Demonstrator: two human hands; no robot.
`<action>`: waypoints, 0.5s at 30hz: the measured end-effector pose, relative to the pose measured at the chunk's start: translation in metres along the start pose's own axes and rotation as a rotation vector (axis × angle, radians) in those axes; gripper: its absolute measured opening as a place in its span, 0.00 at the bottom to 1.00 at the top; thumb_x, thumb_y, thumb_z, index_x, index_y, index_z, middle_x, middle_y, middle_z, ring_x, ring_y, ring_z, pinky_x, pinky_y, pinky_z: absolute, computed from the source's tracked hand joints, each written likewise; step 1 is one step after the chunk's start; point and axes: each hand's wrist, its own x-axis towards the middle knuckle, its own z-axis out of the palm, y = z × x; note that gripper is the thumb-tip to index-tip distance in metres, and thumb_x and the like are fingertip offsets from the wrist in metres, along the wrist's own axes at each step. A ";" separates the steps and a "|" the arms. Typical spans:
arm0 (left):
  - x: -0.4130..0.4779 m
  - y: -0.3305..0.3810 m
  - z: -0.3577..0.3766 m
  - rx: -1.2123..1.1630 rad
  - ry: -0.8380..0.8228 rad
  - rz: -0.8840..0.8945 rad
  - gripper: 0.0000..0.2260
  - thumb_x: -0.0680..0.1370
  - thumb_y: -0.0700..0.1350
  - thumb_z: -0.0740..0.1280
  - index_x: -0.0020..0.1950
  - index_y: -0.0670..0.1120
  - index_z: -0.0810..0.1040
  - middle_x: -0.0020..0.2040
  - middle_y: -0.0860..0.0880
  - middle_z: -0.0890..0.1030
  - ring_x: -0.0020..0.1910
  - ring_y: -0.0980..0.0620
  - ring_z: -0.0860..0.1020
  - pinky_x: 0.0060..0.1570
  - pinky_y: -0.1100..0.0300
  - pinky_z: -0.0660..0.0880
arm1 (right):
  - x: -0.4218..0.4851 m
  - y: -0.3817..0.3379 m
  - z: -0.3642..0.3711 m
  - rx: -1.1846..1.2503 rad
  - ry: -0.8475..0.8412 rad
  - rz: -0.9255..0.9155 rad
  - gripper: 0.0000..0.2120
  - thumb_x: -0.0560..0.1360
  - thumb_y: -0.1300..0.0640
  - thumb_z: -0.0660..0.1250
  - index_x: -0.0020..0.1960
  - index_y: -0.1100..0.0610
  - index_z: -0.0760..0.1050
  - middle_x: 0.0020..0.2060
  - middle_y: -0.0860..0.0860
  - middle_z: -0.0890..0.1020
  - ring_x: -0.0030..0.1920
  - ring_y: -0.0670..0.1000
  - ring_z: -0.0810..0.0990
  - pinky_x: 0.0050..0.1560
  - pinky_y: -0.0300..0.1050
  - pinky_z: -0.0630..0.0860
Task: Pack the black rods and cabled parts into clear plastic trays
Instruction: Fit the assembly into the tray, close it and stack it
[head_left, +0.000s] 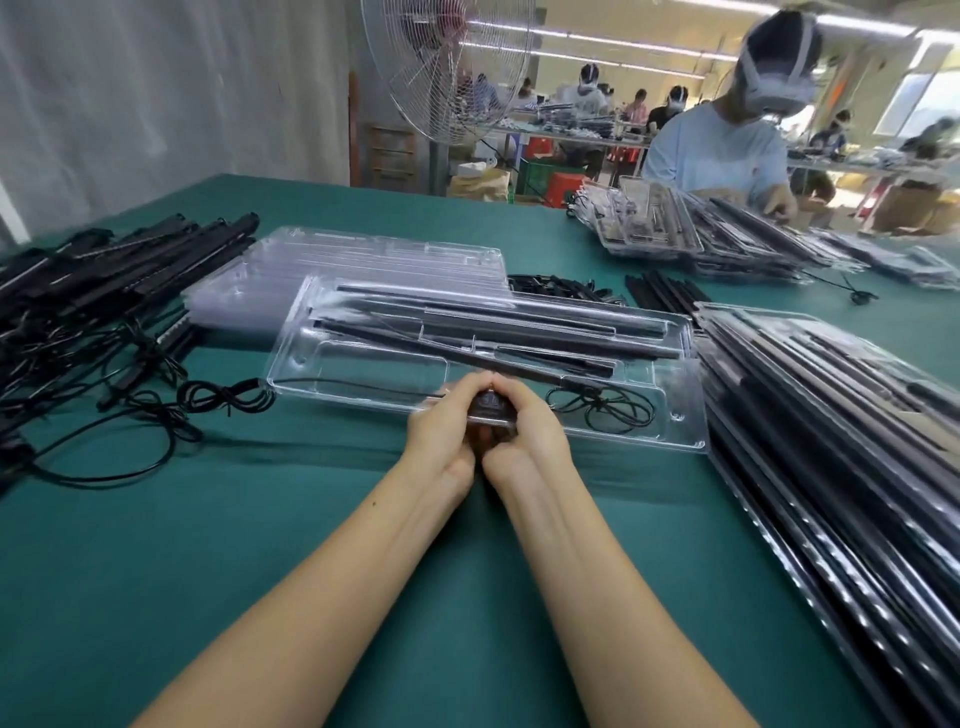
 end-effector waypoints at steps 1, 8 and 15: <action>0.000 0.000 -0.001 0.001 -0.016 0.005 0.03 0.73 0.34 0.68 0.40 0.41 0.77 0.39 0.44 0.78 0.37 0.50 0.78 0.36 0.61 0.79 | -0.001 -0.001 0.000 0.003 -0.008 0.005 0.05 0.70 0.69 0.68 0.42 0.62 0.76 0.39 0.58 0.79 0.35 0.56 0.78 0.29 0.43 0.79; 0.001 0.006 -0.001 0.062 -0.034 0.012 0.05 0.74 0.34 0.67 0.39 0.42 0.77 0.34 0.46 0.79 0.35 0.50 0.78 0.34 0.62 0.78 | -0.003 0.000 -0.001 0.078 -0.101 0.046 0.09 0.73 0.68 0.65 0.52 0.60 0.73 0.49 0.58 0.78 0.46 0.57 0.78 0.45 0.47 0.77; 0.014 0.033 -0.019 0.102 0.011 -0.049 0.06 0.74 0.38 0.66 0.37 0.42 0.76 0.31 0.48 0.79 0.27 0.53 0.76 0.25 0.67 0.72 | -0.014 0.004 -0.002 -0.080 -0.103 0.027 0.06 0.72 0.55 0.70 0.45 0.52 0.73 0.39 0.50 0.78 0.39 0.47 0.75 0.40 0.41 0.70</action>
